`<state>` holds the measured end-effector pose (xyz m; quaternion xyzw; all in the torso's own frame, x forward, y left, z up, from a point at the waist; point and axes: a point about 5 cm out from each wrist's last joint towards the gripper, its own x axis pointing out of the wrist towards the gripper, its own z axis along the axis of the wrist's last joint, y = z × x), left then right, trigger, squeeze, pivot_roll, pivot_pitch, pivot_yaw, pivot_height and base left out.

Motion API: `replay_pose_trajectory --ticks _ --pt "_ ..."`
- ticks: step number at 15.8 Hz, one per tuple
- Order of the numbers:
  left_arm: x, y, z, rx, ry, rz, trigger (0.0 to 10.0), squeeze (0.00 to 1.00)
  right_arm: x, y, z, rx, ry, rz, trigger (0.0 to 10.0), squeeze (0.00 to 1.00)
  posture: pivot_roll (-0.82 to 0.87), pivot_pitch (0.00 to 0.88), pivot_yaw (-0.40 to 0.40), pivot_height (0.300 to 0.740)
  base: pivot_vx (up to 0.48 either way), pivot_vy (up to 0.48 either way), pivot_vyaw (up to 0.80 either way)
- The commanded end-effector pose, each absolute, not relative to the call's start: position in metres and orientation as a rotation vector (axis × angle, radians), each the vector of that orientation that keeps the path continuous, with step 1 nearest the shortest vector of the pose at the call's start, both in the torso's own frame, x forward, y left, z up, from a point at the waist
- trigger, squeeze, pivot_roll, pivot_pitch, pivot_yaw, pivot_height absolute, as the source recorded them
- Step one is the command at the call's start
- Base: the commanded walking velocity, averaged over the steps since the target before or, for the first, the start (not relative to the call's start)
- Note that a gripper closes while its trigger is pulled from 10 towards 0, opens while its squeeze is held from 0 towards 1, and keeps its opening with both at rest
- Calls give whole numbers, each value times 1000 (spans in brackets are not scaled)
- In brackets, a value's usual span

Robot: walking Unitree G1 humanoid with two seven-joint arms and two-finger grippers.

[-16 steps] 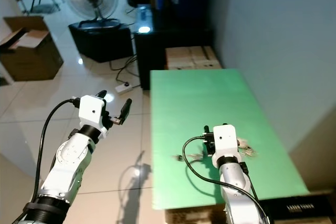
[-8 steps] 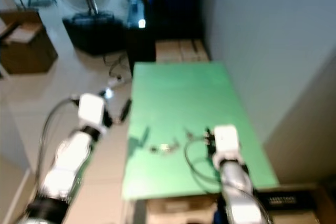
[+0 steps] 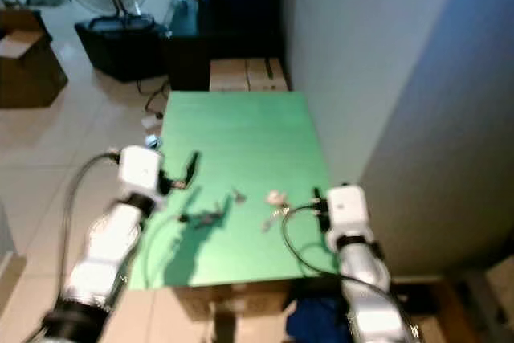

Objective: Hang keys on a hook

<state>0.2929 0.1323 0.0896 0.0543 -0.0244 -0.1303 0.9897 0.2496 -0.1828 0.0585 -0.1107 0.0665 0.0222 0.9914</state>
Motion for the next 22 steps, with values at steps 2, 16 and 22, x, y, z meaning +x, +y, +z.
replay_pose_trajectory --ticks 2,16,22 --pt "290 153 95 135 -68 -180 10000 0 255 -167 71 -209 54 142 10000 0 -119 1 -7 740 0 0 0" --pt "284 149 93 175 -38 -273 10000 0 247 -164 54 -158 119 141 10000 0 -105 14 26 740 247 0 147" --pt "287 145 90 156 -17 -296 10000 0 241 -166 50 -138 160 152 10000 0 -136 7 45 740 0 0 0"
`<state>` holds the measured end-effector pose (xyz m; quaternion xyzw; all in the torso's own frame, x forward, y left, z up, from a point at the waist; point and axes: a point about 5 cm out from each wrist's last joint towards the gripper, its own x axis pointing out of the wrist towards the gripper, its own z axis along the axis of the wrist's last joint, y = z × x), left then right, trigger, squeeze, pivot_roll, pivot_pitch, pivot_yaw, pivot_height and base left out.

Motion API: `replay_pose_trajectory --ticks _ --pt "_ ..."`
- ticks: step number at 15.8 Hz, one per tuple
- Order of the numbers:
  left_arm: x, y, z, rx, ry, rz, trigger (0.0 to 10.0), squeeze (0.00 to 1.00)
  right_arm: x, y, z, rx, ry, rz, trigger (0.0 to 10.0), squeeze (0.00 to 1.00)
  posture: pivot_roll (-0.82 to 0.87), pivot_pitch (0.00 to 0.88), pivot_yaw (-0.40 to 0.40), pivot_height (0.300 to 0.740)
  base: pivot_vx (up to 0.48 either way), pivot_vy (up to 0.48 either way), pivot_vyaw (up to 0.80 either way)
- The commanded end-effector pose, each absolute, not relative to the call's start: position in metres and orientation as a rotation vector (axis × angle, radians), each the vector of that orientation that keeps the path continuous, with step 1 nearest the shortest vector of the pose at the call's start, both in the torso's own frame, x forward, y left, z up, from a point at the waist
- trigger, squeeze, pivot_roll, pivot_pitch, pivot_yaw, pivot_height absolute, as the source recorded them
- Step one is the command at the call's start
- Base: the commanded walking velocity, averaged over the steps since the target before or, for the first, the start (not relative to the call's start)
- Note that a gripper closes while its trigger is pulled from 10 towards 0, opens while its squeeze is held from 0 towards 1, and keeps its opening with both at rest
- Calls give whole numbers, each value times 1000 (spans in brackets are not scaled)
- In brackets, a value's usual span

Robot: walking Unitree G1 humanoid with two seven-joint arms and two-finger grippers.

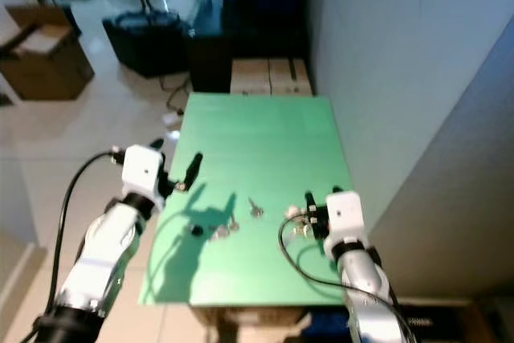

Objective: Hang keys on a hook

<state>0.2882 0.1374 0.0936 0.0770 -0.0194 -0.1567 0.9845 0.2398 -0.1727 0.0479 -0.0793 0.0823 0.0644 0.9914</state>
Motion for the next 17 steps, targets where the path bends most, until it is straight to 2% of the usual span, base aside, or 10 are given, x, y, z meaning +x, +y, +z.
replay_pose_trajectory --ticks 1,2,3,4,5,8,10,15,17 --pt "287 144 90 154 -16 -308 10000 0 241 -167 48 -152 178 149 10000 0 -137 4 44 740 0 0 0" --pt "287 143 90 151 -12 -317 10000 0 241 -170 45 -177 213 134 10000 0 -139 1 43 740 0 0 0" --pt "288 141 89 142 -9 -332 10000 0 243 -177 37 -131 293 96 10000 0 -140 0 43 740 0 0 0" --pt "289 139 89 141 -3 -353 10000 0 244 -179 33 -132 340 124 10000 918 -141 0 42 740 0 0 0" --pt "289 137 88 141 0 -370 10000 0 245 -179 30 -144 364 149 10000 1000 -141 0 42 740 0 0 0" --pt "286 132 90 114 -10 -444 10000 0 261 -187 25 -80 409 204 10000 1000 -132 0 24 740 0 0 0" --pt "280 130 87 93 33 -524 10000 0 275 -195 23 -27 447 206 10000 1000 -103 38 16 740 0 0 0" --pt "260 127 91 79 85 -694 10000 0 289 -194 10 53 541 233 10000 1000 -44 98 32 740 0 0 0" --pt "262 131 96 130 75 -654 10000 0 299 -195 14 57 536 209 10000 1000 -25 111 32 740 0 0 0"
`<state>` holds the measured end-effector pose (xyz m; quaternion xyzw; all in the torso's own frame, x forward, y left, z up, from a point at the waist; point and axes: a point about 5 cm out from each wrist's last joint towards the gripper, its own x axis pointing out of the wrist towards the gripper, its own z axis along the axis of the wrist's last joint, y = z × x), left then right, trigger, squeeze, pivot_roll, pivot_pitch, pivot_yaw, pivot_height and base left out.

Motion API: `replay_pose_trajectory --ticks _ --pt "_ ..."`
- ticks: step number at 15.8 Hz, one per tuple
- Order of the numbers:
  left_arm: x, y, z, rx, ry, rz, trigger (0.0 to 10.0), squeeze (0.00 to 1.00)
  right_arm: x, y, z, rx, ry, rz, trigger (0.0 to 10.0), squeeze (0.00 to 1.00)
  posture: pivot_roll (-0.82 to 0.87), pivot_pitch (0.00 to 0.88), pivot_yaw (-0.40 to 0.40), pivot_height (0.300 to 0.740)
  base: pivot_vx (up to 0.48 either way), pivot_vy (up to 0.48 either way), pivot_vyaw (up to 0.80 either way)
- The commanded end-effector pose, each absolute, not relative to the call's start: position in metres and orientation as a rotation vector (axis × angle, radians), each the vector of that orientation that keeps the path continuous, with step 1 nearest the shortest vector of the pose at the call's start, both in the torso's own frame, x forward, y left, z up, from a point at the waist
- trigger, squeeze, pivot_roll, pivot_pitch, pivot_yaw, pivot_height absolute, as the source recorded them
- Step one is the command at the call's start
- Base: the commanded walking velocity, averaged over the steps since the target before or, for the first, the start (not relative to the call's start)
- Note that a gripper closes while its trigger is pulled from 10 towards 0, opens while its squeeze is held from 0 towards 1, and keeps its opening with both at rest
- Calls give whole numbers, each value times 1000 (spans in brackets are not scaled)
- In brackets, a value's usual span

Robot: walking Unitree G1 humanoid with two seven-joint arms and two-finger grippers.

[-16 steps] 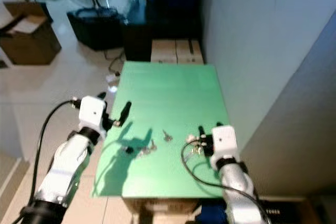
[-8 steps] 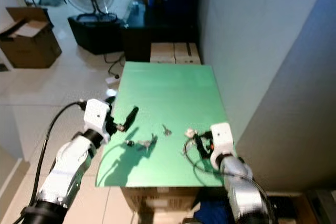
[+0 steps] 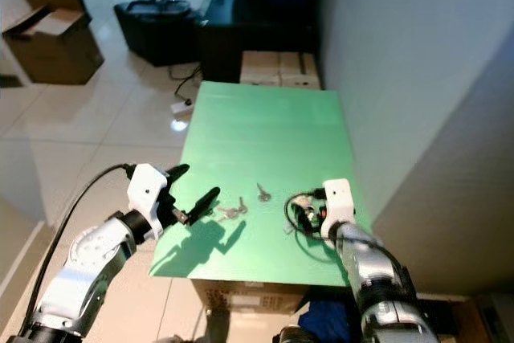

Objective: Hang keys on a hook

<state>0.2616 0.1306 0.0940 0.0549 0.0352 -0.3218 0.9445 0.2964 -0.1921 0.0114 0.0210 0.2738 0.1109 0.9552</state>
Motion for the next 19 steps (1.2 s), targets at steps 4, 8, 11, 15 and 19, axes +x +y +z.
replay_pose_trajectory --ticks 4,8,11,15,19 --pt "266 145 106 187 74 -561 10000 0 306 -199 14 65 549 94 10000 1000 9 157 52 740 0 0 0" --pt "260 137 111 173 88 -645 10000 0 308 -204 15 76 568 56 10000 1000 -2 166 45 740 0 0 0" --pt "259 138 108 167 123 -661 10000 0 310 -208 17 34 588 54 10000 1000 -14 162 41 740 0 0 0" --pt "257 136 107 161 133 -684 10000 0 307 -214 15 73 612 26 10000 1000 -36 144 55 740 0 0 0" --pt "261 133 108 156 138 -690 10000 0 300 -222 11 112 608 -7 10000 1000 -43 132 53 740 0 0 0"
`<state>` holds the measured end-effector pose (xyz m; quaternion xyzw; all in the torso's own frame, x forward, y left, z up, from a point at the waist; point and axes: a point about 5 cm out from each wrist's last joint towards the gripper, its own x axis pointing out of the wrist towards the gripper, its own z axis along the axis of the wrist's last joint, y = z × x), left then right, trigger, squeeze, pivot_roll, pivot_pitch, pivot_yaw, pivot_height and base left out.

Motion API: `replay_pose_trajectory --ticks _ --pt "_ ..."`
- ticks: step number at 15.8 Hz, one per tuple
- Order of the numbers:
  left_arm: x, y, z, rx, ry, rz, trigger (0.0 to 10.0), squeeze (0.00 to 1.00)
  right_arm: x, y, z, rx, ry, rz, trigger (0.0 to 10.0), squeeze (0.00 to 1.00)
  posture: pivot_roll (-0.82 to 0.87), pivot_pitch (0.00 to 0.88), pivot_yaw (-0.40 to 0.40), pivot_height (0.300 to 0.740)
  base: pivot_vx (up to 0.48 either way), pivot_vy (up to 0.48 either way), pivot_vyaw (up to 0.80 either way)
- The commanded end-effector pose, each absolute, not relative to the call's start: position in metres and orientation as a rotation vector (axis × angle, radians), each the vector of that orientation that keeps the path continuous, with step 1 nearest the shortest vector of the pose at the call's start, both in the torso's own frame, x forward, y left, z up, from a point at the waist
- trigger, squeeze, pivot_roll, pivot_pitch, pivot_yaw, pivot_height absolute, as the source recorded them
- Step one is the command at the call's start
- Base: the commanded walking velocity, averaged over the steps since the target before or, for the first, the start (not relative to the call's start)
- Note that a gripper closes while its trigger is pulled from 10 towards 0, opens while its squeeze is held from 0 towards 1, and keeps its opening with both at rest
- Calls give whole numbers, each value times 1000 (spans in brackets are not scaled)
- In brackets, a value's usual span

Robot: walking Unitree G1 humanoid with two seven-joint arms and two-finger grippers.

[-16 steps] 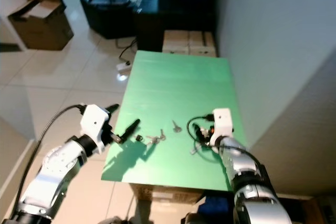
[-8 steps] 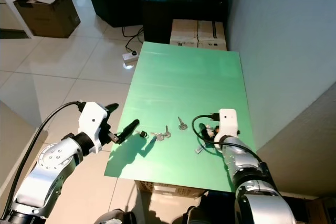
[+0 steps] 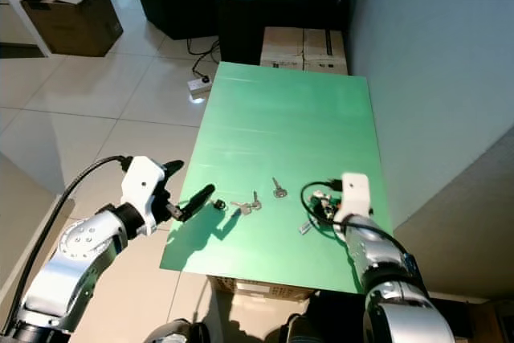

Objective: Hang keys on a hook

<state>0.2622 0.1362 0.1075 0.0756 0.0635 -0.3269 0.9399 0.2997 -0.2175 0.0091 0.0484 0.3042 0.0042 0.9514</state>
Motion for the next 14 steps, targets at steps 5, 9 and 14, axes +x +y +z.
replay_pose_trajectory --ticks 5,9,14 --pt "261 128 104 145 158 -717 10000 0 295 -219 6 173 614 -5 10000 722 -44 79 34 740 0 0 0" --pt "261 129 106 159 158 -729 10000 0 292 -211 1 180 624 35 10000 0 -29 90 49 740 0 0 0" --pt "256 129 105 158 181 -767 10000 0 292 -207 -2 213 625 24 10000 0 -23 104 63 740 0 0 0"
